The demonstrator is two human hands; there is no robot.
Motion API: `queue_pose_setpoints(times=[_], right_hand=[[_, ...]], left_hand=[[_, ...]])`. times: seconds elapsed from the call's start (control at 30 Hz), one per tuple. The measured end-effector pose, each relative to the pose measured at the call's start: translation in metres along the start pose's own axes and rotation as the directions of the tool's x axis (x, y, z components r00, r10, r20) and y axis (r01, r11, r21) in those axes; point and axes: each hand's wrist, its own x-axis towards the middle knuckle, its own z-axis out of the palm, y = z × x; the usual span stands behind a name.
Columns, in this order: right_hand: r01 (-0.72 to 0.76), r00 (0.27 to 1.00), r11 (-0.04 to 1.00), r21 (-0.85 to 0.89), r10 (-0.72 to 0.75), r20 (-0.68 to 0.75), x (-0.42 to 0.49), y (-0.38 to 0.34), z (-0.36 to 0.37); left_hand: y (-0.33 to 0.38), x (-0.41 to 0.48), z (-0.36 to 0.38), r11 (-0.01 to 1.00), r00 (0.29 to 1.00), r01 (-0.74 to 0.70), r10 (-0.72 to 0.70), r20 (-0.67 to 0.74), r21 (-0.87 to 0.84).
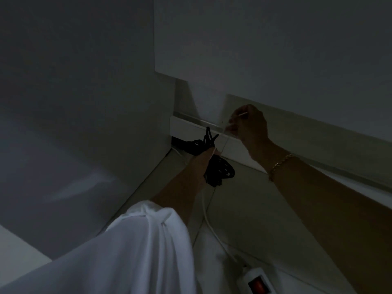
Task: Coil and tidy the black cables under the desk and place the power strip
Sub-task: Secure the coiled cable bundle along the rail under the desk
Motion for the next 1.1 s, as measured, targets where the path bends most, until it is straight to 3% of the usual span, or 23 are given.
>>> queue_pose_setpoints(times=[0.1, 0.23, 0.43, 0.53, 0.67, 0.77, 0.9, 1.1], right_hand=[[0.075, 0.995, 0.993, -0.093, -0.068, 0.075, 0.004, -0.006, -0.008], [0.122, 0.981, 0.989, -0.083, -0.108, 0.162, 0.005, -0.009, -0.028], [0.121, 0.983, 0.97, -0.213, -0.088, 0.159, -0.008, 0.01, -0.028], [0.017, 0.99, 0.994, -0.109, -0.001, 0.143, -0.013, 0.016, -0.019], [-0.037, 0.995, 0.999, 0.032, 0.034, 0.093, -0.021, 0.027, -0.003], [0.03, 0.998, 1.0, 0.01, -0.031, 0.058, -0.026, 0.032, 0.004], [0.162, 0.984, 0.975, -0.15, -0.149, 0.097, -0.028, 0.033, 0.004], [0.102, 0.985, 0.987, -0.127, -0.082, 0.155, -0.02, 0.03, -0.001]], left_hand=[[0.001, 0.0, 0.008, 0.998, 1.0, -0.01, 0.009, -0.017, -0.07], [0.008, 0.004, 0.01, 0.985, 0.998, 0.003, -0.013, -0.059, -0.174], [0.012, 0.013, 0.003, 0.979, 1.0, -0.03, 0.03, -0.003, -0.2], [0.013, 0.009, 0.004, 0.996, 0.999, -0.016, 0.02, 0.051, -0.086], [0.013, 0.011, 0.004, 0.997, 0.994, -0.022, 0.031, 0.108, -0.08], [0.013, 0.012, 0.006, 0.995, 0.996, -0.028, 0.035, 0.077, -0.093], [0.013, 0.014, 0.009, 0.97, 1.0, 0.0, 0.003, 0.012, -0.245], [0.014, 0.018, 0.009, 0.963, 0.998, -0.055, 0.046, -0.041, -0.263]])
